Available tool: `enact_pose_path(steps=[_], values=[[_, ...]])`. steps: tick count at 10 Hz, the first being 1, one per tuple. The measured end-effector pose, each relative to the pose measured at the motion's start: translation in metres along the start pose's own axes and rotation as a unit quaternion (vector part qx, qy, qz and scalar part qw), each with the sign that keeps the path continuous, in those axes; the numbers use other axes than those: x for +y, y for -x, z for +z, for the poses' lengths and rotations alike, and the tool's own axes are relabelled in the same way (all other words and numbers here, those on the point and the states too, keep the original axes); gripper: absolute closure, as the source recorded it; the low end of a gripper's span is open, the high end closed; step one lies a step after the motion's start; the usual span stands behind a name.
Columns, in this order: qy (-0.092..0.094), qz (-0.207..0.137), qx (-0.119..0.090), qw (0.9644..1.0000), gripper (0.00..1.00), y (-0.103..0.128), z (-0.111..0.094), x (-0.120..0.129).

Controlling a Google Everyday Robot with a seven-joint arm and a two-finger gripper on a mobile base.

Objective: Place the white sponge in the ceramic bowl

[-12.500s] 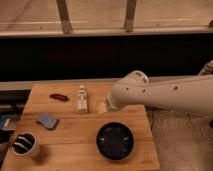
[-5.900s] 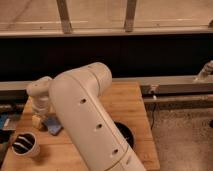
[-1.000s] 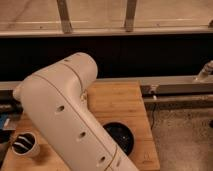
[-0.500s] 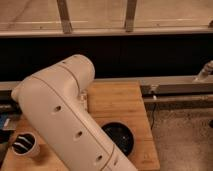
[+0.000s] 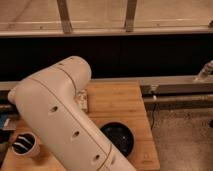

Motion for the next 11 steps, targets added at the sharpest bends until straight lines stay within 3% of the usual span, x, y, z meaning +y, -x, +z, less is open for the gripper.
enact_pose_path(steps=[6, 9, 11], values=[[-0.017, 0.028, 0.019, 0.9993, 0.98, -0.013, 0.0, 0.004], [-0.027, 0.032, 0.015, 0.999, 1.0, -0.015, -0.01, 0.002], [-0.038, 0.044, 0.005, 0.9983, 1.0, -0.022, -0.034, -0.016]])
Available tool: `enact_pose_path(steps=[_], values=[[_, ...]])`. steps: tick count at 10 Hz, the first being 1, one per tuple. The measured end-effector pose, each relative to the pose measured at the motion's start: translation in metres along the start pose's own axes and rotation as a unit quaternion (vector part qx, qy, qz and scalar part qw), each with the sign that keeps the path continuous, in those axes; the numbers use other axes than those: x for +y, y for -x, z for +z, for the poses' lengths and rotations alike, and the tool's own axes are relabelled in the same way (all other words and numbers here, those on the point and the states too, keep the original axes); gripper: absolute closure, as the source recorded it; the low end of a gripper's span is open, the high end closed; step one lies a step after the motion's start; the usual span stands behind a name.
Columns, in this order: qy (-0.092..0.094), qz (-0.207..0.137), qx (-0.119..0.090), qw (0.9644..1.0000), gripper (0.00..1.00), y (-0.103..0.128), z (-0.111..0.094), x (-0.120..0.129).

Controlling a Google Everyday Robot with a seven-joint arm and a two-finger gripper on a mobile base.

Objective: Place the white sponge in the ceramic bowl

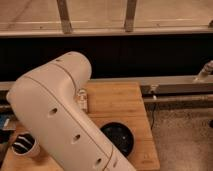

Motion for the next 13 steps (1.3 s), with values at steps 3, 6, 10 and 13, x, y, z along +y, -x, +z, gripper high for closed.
enact_pose_path(steps=[3, 6, 10, 13], values=[[-0.005, 0.036, -0.029, 0.9989, 1.0, -0.041, -0.056, -0.052], [0.0, 0.085, -0.058, 0.9947, 1.0, -0.115, -0.091, -0.076], [-0.003, 0.149, -0.08, 0.9856, 1.0, -0.193, -0.117, -0.083], [-0.003, 0.156, -0.083, 0.9842, 1.0, -0.202, -0.12, -0.082]])
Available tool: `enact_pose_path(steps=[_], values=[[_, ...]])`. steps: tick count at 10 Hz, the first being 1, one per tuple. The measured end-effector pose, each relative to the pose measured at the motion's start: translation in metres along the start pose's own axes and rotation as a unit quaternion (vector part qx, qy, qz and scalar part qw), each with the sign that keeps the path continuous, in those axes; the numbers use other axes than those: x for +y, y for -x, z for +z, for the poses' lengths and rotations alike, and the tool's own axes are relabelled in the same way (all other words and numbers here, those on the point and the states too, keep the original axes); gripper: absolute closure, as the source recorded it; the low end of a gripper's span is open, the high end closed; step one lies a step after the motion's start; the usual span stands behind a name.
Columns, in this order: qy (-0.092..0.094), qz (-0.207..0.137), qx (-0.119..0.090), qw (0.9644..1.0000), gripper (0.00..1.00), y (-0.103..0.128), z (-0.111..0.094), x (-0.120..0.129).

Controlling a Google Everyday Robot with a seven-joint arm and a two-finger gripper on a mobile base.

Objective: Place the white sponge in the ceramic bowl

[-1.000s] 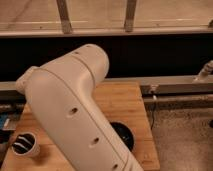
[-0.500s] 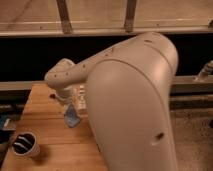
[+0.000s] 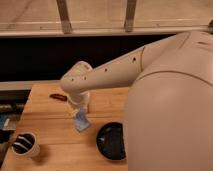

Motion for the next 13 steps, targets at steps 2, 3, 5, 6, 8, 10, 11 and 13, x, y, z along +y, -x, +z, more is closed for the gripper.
enact_pose_path(steps=[2, 3, 5, 6, 8, 10, 11, 13], values=[[0.001, -0.002, 0.0, 1.0, 1.0, 0.001, 0.0, 0.002], [0.001, -0.002, 0.001, 1.0, 1.0, 0.002, 0.001, 0.002], [-0.007, 0.017, -0.004, 0.9998, 1.0, 0.001, -0.001, -0.007], [-0.012, 0.033, -0.005, 0.9994, 1.0, -0.006, -0.002, -0.016], [-0.023, 0.074, -0.008, 0.997, 1.0, -0.039, -0.009, -0.035], [-0.032, 0.113, -0.013, 0.993, 1.0, -0.082, -0.016, -0.054], [-0.036, 0.135, -0.016, 0.9901, 1.0, -0.104, -0.019, -0.064], [-0.036, 0.178, -0.024, 0.9831, 1.0, -0.138, -0.019, -0.073]])
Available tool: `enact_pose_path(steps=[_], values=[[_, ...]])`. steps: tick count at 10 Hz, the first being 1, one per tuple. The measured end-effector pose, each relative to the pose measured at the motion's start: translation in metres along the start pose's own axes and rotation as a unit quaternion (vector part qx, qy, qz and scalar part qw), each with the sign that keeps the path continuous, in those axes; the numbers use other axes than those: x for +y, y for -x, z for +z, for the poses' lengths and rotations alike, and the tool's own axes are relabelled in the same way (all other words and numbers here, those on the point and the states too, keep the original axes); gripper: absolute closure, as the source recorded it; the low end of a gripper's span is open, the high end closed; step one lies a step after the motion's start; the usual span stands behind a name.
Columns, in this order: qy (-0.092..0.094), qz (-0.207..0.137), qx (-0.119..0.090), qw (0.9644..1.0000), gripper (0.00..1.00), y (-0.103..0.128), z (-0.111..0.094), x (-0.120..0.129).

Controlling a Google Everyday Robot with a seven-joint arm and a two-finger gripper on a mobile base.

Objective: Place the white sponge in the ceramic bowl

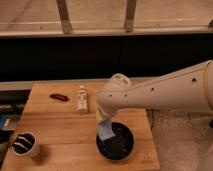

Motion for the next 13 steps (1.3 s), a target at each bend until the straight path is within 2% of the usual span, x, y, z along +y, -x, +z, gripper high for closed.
enact_pose_path(steps=[3, 4, 5, 8, 12, 13], values=[[0.02, 0.045, -0.021, 0.9986, 1.0, -0.023, 0.01, -0.023], [0.024, 0.051, -0.025, 0.9981, 1.0, -0.024, 0.013, -0.027], [0.032, 0.053, -0.03, 0.9976, 1.0, -0.021, 0.02, -0.029], [0.038, 0.054, -0.038, 0.9971, 1.0, -0.008, 0.027, -0.039], [0.042, 0.053, -0.023, 0.9975, 1.0, 0.003, 0.043, -0.042], [0.041, 0.05, -0.014, 0.9978, 0.96, 0.0, 0.046, -0.042]])
